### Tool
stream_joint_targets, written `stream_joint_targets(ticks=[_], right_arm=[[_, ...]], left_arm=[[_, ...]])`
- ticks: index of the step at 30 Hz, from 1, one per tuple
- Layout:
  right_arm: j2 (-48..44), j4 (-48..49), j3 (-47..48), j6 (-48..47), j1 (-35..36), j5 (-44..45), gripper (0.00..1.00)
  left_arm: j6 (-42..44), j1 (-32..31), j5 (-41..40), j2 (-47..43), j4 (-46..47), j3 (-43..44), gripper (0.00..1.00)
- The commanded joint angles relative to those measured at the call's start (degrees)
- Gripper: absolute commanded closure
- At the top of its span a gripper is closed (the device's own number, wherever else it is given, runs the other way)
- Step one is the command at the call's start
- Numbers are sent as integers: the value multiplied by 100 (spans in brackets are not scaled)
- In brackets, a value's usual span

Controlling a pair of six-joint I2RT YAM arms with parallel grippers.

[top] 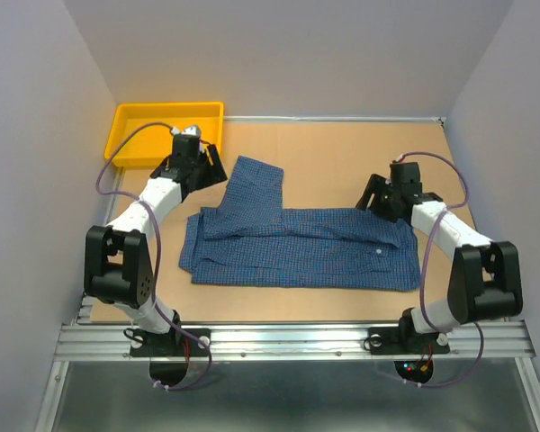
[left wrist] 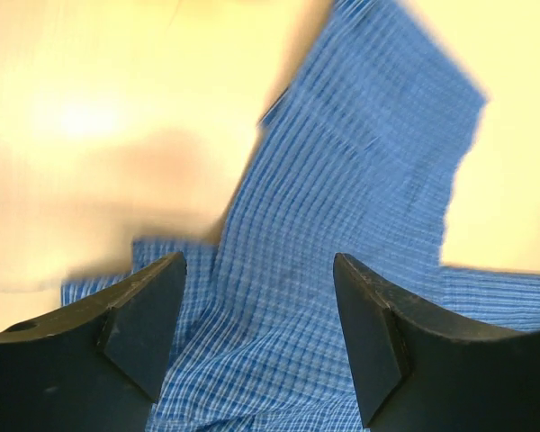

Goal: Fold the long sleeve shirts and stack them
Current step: Fold the shirt

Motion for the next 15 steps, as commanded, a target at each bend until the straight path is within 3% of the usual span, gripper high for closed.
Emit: stream_joint_targets(ticks=[1, 9, 15], right_arm=[[-835, -209, 307, -476, -33, -365, 27], [-1847, -324, 35, -468, -16, -1120, 12], [-2260, -350, -246, -503, 2, -1376, 7]], left_arm=[[952, -252, -177, 478, 121, 982, 21], [1330, -701, -740, 1938, 358, 2633, 21], [1278, -736, -1126, 2889, 226, 3365, 25]])
